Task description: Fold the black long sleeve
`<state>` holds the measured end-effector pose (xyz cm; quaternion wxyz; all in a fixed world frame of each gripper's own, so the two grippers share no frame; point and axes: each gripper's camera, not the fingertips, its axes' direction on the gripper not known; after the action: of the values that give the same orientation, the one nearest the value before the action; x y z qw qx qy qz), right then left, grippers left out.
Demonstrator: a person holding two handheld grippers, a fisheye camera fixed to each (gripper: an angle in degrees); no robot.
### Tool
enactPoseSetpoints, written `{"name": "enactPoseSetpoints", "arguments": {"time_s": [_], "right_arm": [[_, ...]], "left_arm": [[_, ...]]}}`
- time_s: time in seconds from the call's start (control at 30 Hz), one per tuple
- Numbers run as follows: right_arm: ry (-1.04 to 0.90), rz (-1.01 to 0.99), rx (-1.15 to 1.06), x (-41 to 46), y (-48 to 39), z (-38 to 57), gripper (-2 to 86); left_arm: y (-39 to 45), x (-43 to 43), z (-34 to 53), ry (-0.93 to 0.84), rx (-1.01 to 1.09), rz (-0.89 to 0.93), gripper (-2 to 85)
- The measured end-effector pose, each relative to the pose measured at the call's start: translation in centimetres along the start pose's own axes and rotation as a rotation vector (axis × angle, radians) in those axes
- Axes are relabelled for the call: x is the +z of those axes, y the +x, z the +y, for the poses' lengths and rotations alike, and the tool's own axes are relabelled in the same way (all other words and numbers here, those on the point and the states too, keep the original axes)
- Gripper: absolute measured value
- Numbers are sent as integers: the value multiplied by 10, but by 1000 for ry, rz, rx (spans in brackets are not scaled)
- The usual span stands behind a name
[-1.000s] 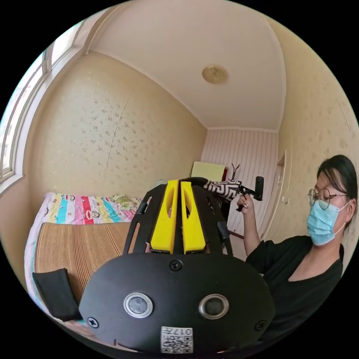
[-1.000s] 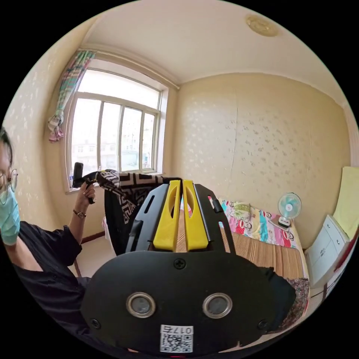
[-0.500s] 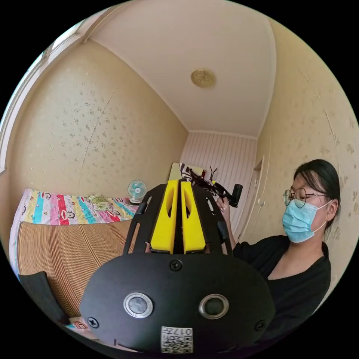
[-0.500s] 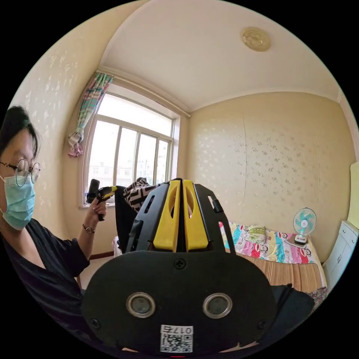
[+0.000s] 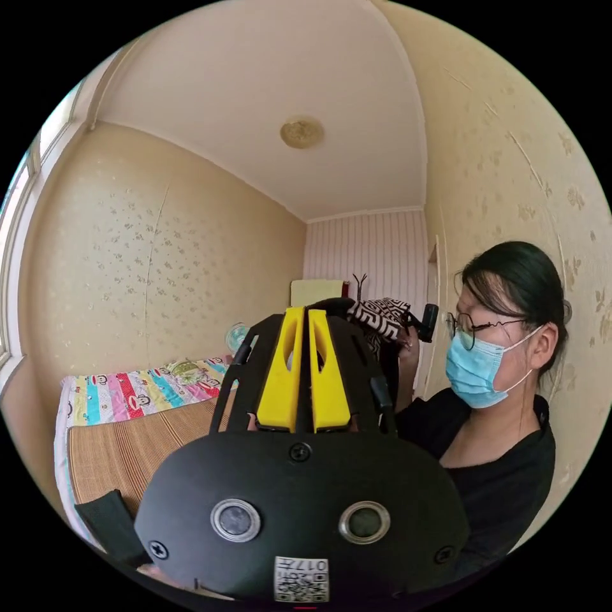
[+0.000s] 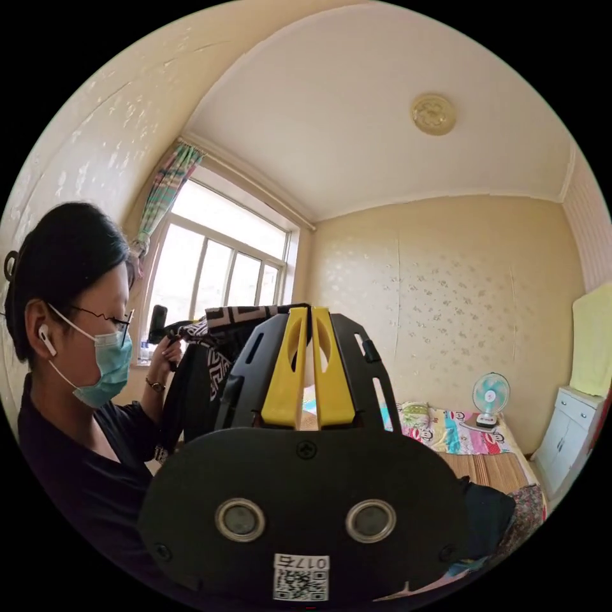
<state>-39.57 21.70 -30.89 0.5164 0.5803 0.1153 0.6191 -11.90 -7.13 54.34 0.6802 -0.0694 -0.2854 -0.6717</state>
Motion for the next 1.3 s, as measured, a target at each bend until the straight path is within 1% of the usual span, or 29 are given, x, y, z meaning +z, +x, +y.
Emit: {"name": "enactPoseSetpoints", "arguments": {"time_s": [0.07,0.1,0.13,0.17,0.2,0.23,0.27,0.3,0.33,0.37,0.4,0.47,0.5,0.53,0.6,0.63,0.67,0.73,0.77,0.8,0.83,0.87,0.93,1.07,1.1,1.13,1.17,1.23,1.3], "right_arm": [[-131,11,44,50,36,-10,12],[-177,10,58,67,48,-10,11],[-282,4,78,103,72,-6,12],[-417,-5,99,145,100,4,12],[-494,-12,116,168,115,11,12],[-648,-27,172,213,149,33,13],[-771,-34,251,257,185,62,14],[-813,-34,287,277,202,78,15],[-867,-33,331,315,230,111,17],[-899,6,365,350,255,144,19],[-906,42,391,365,267,161,21],[-887,207,548,404,310,224,31],[-895,258,581,409,318,238,33],[-933,340,622,414,330,260,39],[-981,386,671,410,341,279,50],[-978,342,669,400,341,282,60],[-987,268,618,387,335,281,61],[-1011,206,550,360,321,278,61],[-1033,150,523,338,312,276,63],[-1044,114,513,326,308,276,64],[-1065,30,511,301,302,276,68],[-1085,-58,537,275,298,279,71],[-1121,-156,614,236,296,287,79],[-1189,-242,771,172,297,310,90],[-1173,-252,790,166,299,310,86],[-1091,-272,847,152,306,306,73],[-1052,-295,900,145,316,300,52],[-1053,-345,917,141,332,284,33],[-1031,-412,864,135,347,256,25]], "left_arm": [[-47,20,1,-69,-94,3,-9],[-83,38,6,-136,-158,15,-9],[-125,59,17,-216,-241,46,-9],[-147,69,25,-253,-292,68,-8],[-192,91,45,-334,-400,127,-8],[-238,113,71,-409,-507,179,-8],[-261,122,85,-438,-566,190,-7],[-307,142,116,-489,-689,184,-6],[-350,155,149,-499,-812,139,-5],[-367,159,164,-479,-860,103,-4],[-396,168,189,-442,-904,36,-1],[-432,188,222,-491,-944,-39,8],[-449,196,247,-527,-1016,-83,34],[-456,195,268,-515,-1073,-84,63],[-453,184,283,-484,-1067,-74,100],[-444,172,286,-494,-1028,-111,108],[-439,166,287,-512,-1009,-136,109],[-411,137,296,-578,-968,-185,118],[-402,130,299,-591,-966,-168,120],[-382,117,308,-612,-971,-107,124],[-360,105,319,-633,-977,-35,125],[-348,100,325,-647,-983,-1,126],[-300,79,347,-715,-1018,84,128],[-245,46,360,-719,-1084,131,144],[-234,31,356,-688,-1096,83,136],[-227,17,349,-673,-1111,22,111],[-225,10,344,-675,-1111,5,91],[-222,-12,321,-650,-1104,83,20],[-225,-29,299,-652,-1086,175,9]]}}
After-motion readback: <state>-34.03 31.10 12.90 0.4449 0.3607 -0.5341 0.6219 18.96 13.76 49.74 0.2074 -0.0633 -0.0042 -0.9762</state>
